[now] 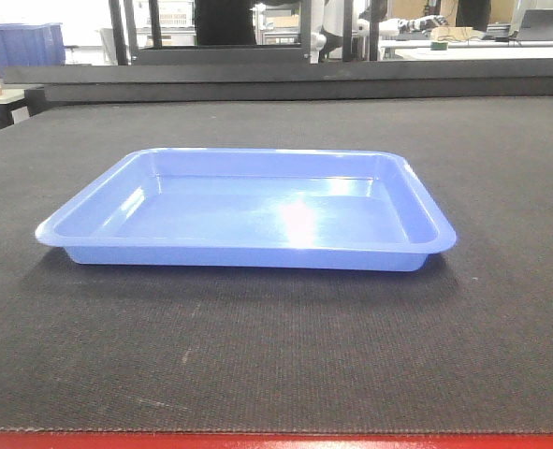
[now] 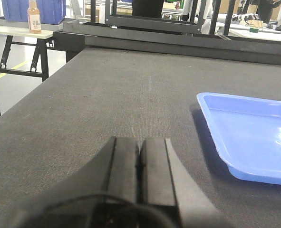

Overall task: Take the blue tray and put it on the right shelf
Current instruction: 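Move both grippers down toward the opposite rims of the blue tray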

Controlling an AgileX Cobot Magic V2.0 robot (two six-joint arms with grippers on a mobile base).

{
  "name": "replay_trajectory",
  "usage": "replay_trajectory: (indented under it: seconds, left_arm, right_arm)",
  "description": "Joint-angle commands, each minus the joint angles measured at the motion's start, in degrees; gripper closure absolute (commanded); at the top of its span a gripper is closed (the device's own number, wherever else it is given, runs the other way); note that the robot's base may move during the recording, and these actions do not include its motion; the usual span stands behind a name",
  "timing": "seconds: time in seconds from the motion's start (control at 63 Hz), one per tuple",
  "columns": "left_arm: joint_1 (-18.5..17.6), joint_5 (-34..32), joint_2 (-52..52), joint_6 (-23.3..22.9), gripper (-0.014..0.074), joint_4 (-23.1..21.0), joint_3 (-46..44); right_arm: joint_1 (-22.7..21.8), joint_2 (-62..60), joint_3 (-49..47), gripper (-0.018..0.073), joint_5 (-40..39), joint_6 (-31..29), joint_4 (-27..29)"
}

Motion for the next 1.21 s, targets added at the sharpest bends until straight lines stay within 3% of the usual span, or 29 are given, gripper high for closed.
replay_trajectory:
  seconds: [0.0,0.634,0.714,0.809,1.015,1.079,1.126,1.19]
  left_arm:
    - [-0.3,-5.2,-0.9,0.2,0.0645,-0.5,1.6]
    - [-0.3,-6.3,-0.9,0.2,0.0645,-0.5,1.6]
    - [-0.3,-6.8,-0.9,0.1,0.0645,-2.0,1.6]
    - [-0.3,-7.6,-0.9,0.1,0.0645,-8.9,1.6]
    - [-0.3,-13.3,-0.5,0.3,0.0645,-7.6,-0.4]
    - [-0.3,-9.8,-0.2,0.3,0.0645,-4.5,-5.2]
    - [-0.6,-3.6,0.8,0.3,0.0644,-1.1,-10.6]
    - [-1.3,3.8,3.2,0.3,0.0637,-0.3,-18.0]
  right_arm:
    - [0.0,-1.1,-1.3,0.0508,-4.9,-0.6,0.0]
    - [0.0,-1.1,-1.3,0.0508,-4.9,-0.6,0.0]
    - [-0.2,-1.1,-1.3,0.0508,-4.7,-0.6,0.0]
    - [-0.2,-1.1,-1.3,0.0508,-7.6,-0.6,0.0]
    - [-0.2,-1.1,-1.9,0.0508,-13.5,-0.1,1.8]
    - [-0.2,-1.1,-4.8,0.0508,-12.6,0.1,2.7]
    - [-0.2,-1.1,-8.6,0.0508,-9.5,0.1,2.7]
    - [-0.2,-0.4,-14.7,0.0491,-2.8,0.1,2.7]
